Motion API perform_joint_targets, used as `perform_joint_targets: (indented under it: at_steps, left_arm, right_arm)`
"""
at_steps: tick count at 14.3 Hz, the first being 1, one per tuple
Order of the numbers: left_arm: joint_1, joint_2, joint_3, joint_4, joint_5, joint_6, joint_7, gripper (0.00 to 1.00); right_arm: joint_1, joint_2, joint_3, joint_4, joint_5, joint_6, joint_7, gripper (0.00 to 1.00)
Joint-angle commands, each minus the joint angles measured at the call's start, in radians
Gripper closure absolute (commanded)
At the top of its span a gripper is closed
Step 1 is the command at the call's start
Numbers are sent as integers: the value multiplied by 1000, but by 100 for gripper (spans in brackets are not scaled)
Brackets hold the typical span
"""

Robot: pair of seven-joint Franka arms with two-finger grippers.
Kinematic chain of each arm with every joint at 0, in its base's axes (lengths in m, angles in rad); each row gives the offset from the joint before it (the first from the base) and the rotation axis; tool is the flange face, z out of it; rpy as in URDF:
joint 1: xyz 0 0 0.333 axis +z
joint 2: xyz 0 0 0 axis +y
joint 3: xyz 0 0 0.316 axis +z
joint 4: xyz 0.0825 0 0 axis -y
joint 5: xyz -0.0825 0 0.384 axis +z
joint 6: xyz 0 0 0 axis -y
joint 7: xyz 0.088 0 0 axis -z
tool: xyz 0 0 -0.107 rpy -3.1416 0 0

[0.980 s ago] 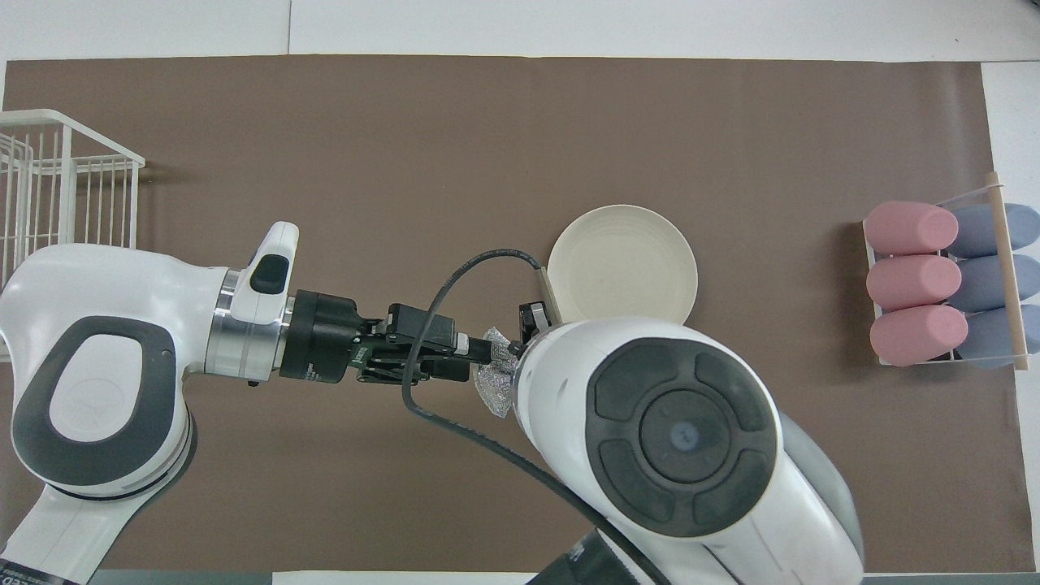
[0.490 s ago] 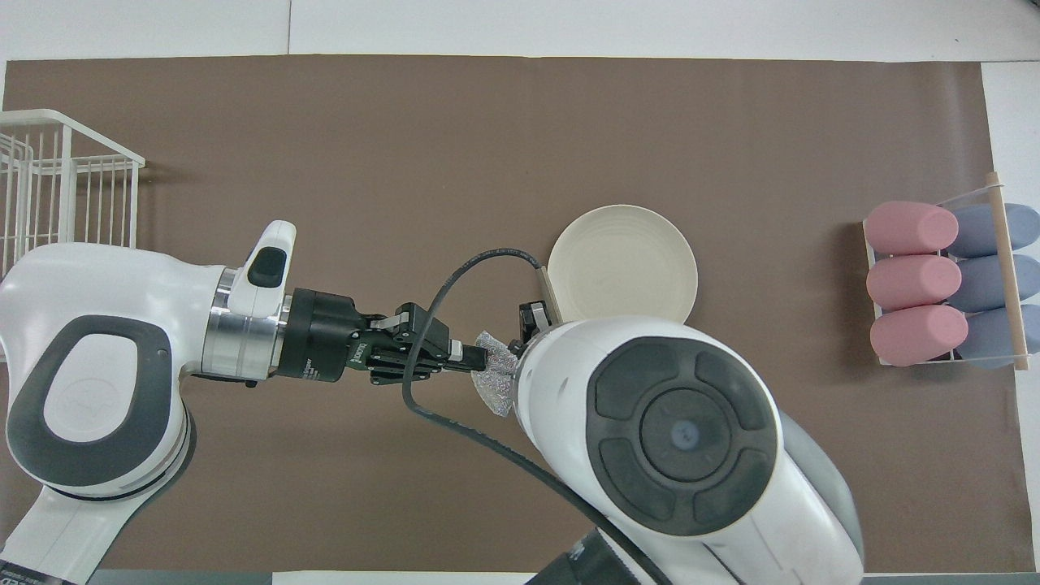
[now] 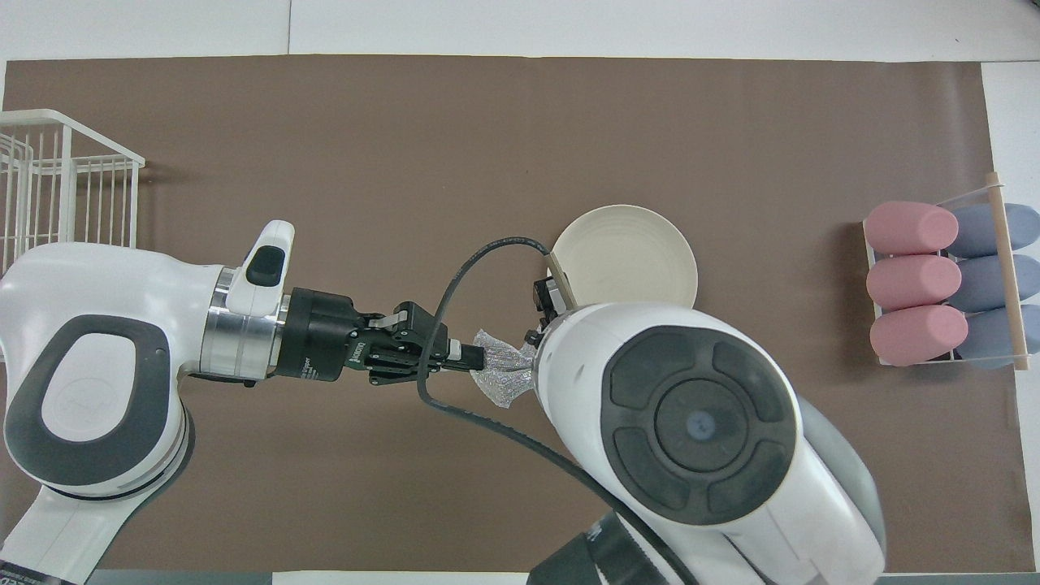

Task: Wipe plate with sponge
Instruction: 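Carry the sponge toward the basket while the right gripper withdraws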

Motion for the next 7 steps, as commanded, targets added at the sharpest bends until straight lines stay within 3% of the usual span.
perform_joint_targets:
  at_steps: [1, 4, 7]
  left_arm:
    - [4, -17, 9, -5, -10, -23, -21, 100]
    - [12, -14, 13, -2, 10, -14, -46, 100]
    - [58, -7, 13, 6, 158, -11, -99, 100]
  right_arm:
    - [-69, -19, 2, 2, -13, -38, -283, 0]
    - [-183, -24, 0, 4, -4, -43, -661, 0]
    - [-283, -34, 0, 5, -2, -46, -946, 0]
